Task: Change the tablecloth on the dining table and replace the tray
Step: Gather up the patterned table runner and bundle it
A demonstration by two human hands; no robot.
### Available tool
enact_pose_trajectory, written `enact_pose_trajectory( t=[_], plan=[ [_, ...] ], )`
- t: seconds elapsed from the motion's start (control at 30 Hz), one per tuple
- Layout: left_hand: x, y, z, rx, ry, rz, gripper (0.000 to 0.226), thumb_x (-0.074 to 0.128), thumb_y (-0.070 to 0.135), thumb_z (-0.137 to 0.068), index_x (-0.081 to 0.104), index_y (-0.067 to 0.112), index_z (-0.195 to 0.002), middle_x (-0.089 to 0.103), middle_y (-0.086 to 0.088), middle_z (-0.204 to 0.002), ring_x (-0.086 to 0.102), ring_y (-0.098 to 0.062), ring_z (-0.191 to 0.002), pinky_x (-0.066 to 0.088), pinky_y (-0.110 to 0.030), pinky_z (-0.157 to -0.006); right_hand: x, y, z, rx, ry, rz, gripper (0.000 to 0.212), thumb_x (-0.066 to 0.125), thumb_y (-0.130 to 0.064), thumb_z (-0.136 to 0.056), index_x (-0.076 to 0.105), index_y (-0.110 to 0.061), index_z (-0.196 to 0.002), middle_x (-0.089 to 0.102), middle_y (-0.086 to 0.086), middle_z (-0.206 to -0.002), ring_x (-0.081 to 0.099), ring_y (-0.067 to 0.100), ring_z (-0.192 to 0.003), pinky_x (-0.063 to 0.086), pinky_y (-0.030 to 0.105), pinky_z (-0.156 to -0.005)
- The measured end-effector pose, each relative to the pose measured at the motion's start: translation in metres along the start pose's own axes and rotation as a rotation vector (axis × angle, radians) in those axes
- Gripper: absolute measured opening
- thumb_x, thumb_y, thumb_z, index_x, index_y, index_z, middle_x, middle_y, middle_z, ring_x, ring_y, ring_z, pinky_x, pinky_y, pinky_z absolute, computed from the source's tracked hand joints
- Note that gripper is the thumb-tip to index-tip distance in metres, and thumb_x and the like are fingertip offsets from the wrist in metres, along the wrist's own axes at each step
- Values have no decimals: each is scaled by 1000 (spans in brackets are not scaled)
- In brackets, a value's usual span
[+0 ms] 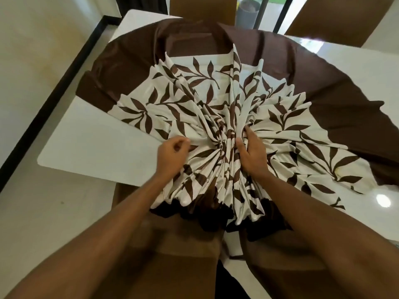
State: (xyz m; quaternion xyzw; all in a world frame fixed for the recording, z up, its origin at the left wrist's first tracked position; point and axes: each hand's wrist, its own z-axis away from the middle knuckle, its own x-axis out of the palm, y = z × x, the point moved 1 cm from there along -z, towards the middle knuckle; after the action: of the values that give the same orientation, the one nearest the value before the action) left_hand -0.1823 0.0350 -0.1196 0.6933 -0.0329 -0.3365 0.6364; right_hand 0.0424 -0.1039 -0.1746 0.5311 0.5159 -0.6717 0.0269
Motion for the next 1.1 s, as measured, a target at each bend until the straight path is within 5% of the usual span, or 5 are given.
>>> enact_pose_trajectory(
  t=[0.23,0.47,0.73,0.9,1.1],
  plan=[
    [-39,-12,-88,107,133,-399,44,65,39,-92,59,13,-127,61,-6,-127,53,-22,-120,44,-39,-103,-49,21,-71,-40,253,261,56,36,-58,-103,45,-22,-145,51,8,-144,45,26,-133,35,48,-109],
    [-46,-34,-211,-318,173,-324,83,62,54,-89,28,15,-153,36,-10,-155,35,-29,-143,31,-46,-117,-64,91,-183,549,214,220,84,36,-74,-94,26,-21,-159,21,28,-162,14,43,-152,12,53,-123],
    [65,9,-250,-323,-123,260,76,64,58,-81,42,25,-145,59,-1,-131,59,-22,-115,50,-38,-95,-4,15,-253,192,-101,-38,68,34,-63,-102,24,-28,-160,46,13,-154,43,34,-141,31,48,-116],
    [151,54,-225,-282,-280,337,56,69,51,-76,62,22,-124,71,3,-112,67,-15,-103,53,-31,-89,48,-17,-267,40,-416,-340,68,33,-62,-97,59,-16,-140,60,3,-142,54,16,-132,37,48,-116],
    [125,41,-189,-93,-186,106,46,69,43,-89,58,24,-128,68,10,-116,63,-4,-103,51,-29,-96,-29,-21,-202,157,-11,-273,51,47,-56,-100,56,-28,-141,64,-6,-132,59,11,-120,47,41,-105]
  ],
)
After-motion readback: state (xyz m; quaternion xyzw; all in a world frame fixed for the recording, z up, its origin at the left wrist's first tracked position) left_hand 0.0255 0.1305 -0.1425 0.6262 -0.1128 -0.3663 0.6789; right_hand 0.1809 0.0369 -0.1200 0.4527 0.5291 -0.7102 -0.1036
